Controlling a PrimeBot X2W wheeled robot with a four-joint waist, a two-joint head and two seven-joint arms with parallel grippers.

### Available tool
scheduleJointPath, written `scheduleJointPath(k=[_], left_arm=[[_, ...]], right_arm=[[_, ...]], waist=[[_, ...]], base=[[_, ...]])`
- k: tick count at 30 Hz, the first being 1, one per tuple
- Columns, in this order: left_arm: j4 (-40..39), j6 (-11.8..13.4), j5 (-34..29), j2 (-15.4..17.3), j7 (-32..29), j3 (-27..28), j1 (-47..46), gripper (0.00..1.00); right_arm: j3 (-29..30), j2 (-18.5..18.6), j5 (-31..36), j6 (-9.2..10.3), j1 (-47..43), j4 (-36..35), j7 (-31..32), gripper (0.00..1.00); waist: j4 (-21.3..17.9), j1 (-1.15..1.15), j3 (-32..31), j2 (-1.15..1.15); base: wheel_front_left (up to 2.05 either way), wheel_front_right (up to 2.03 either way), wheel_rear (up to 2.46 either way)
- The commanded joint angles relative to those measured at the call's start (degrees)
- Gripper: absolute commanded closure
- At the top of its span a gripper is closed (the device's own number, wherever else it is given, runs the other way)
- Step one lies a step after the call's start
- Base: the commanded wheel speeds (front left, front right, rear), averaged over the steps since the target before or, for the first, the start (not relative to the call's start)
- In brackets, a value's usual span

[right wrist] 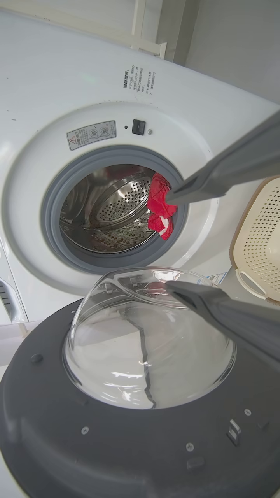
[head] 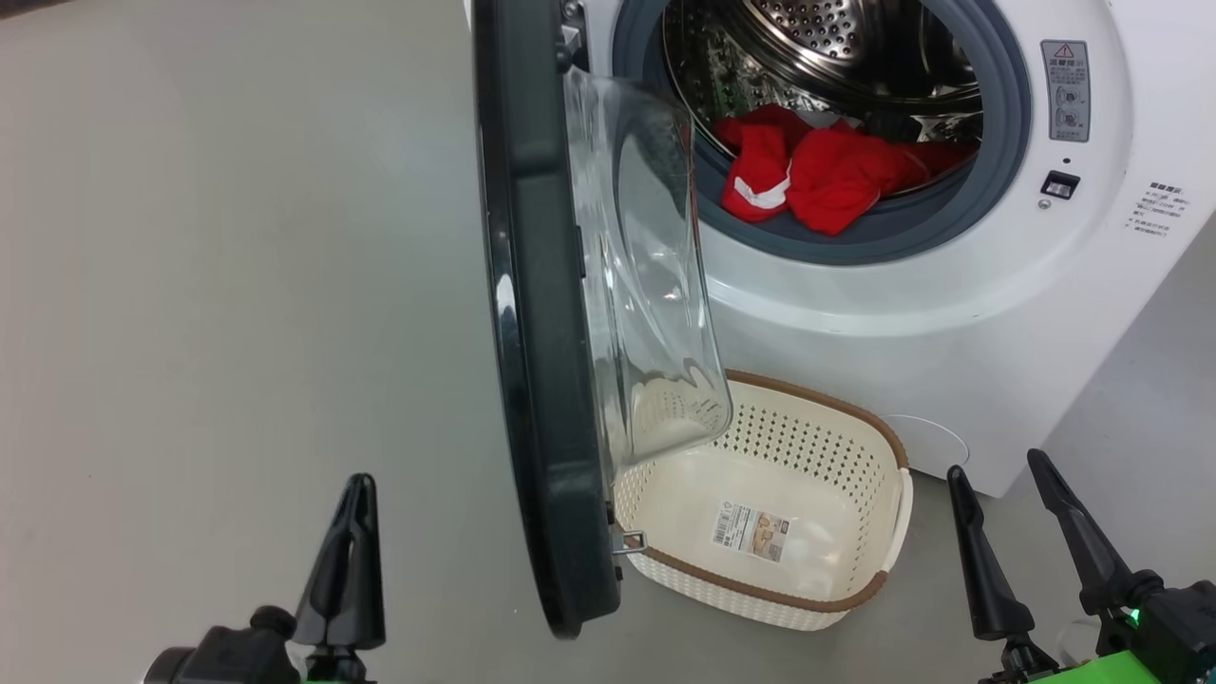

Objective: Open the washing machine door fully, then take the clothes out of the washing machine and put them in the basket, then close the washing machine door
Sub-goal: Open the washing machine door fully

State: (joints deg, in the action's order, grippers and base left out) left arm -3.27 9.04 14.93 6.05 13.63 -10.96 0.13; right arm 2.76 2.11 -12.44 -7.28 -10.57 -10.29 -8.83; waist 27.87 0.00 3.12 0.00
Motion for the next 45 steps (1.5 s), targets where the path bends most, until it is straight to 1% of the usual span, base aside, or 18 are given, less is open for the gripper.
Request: scheduleJointPath(k=[1, 6, 10, 14, 18, 21, 22, 27, 31, 33, 37, 39, 45], left_arm=[[-1.8, -0.3, 0.1, 0.5, 0.1, 1.7, -2.0, 1.00], [-4.8, -0.2, -1.1, 0.8, 0.5, 1.3, -3.6, 1.00], [-10.2, 0.1, -3.8, 1.2, 0.8, 0.1, -5.8, 1.00], [-15.8, -0.3, -5.2, 0.8, 1.0, -1.7, -7.8, 1.00], [-19.5, -1.6, -6.1, 0.8, 0.8, -4.4, -8.9, 1.00], [-21.9, -3.9, -5.9, 0.8, -0.5, -8.0, -9.5, 1.00], [-22.1, -5.1, -5.7, 0.8, -1.2, -9.9, -9.7, 1.00], [-20.1, -7.1, -5.4, 0.5, -3.0, -14.3, -9.7, 1.00], [-16.3, -8.4, -3.4, 0.0, -6.2, -17.1, -9.0, 1.00], [-14.1, -8.7, -2.5, -0.2, -7.8, -17.7, -8.8, 1.00], [-10.1, -7.9, -1.9, -0.1, -10.9, -17.7, -8.6, 1.00], [-8.4, -7.5, -2.6, 0.5, -12.2, -17.7, -9.0, 1.00], [-5.0, -5.5, -3.8, 1.3, -13.4, -16.4, -9.7, 1.00]], right_arm=[[-1.6, 0.8, -0.4, -0.21, 0.6, -1.2, -0.5, 0.00], [-1.8, 0.8, -0.7, -0.21, 0.5, -0.9, -0.5, 0.00], [-1.9, 0.8, -0.9, -0.21, 0.5, -0.9, -0.5, 0.00], [-2.2, 0.8, -0.9, -0.21, 0.6, -0.7, -0.3, 0.00], [-2.4, 0.8, -1.0, -0.21, 0.8, -0.7, -0.4, 0.00], [-2.2, 0.8, -0.9, -0.21, 0.9, -0.7, -0.4, 0.00], [-2.1, 0.8, -0.7, -0.21, 1.0, -0.7, -0.4, 0.00], [-2.4, 0.8, -0.5, -0.21, 1.8, -0.6, -0.3, 0.00], [-2.5, 0.8, -0.5, -0.21, 2.1, -0.5, -0.3, 0.00], [-2.4, 0.8, -0.5, -0.21, 2.2, -0.4, -0.2, 0.00], [-2.4, 0.8, -0.6, -0.21, 2.3, -0.4, -0.3, 0.00], [-2.5, 0.8, -0.7, -0.21, 2.3, -0.4, -0.4, 0.00], [-2.5, 0.8, -0.9, -0.21, 2.4, -0.2, -0.6, 0.00]], waist=[[0.1, 0.00, -0.2, 0.00], [0.0, 0.00, -0.4, 0.00], [-0.3, 0.00, -0.3, 0.00], [-0.9, 0.00, -0.2, 0.00], [-1.7, 0.00, 0.1, 0.00], [-2.2, 0.00, 0.5, 0.00], [-2.4, 0.00, 0.8, 0.00], [-2.8, 0.00, 1.4, 0.00], [-2.9, 0.00, 1.6, 0.00], [-2.9, 0.00, 1.6, 0.00], [-3.1, 0.00, 1.4, 0.00], [-3.1, 0.00, 1.4, 0.00], [-3.3, 0.00, 1.5, 0.00]], base=[[0.00, 0.00, 0.00], [0.00, 0.00, 0.00], [0.00, 0.00, 0.00], [0.00, 0.00, 0.00], [0.00, 0.00, 0.00], [0.00, 0.00, 0.00], [0.00, 0.00, 0.00], [0.00, 0.00, 0.00], [0.00, 0.00, 0.00], [0.00, 0.00, 0.00], [0.00, 0.00, 0.00], [0.00, 0.00, 0.00], [0.00, 0.00, 0.00]])
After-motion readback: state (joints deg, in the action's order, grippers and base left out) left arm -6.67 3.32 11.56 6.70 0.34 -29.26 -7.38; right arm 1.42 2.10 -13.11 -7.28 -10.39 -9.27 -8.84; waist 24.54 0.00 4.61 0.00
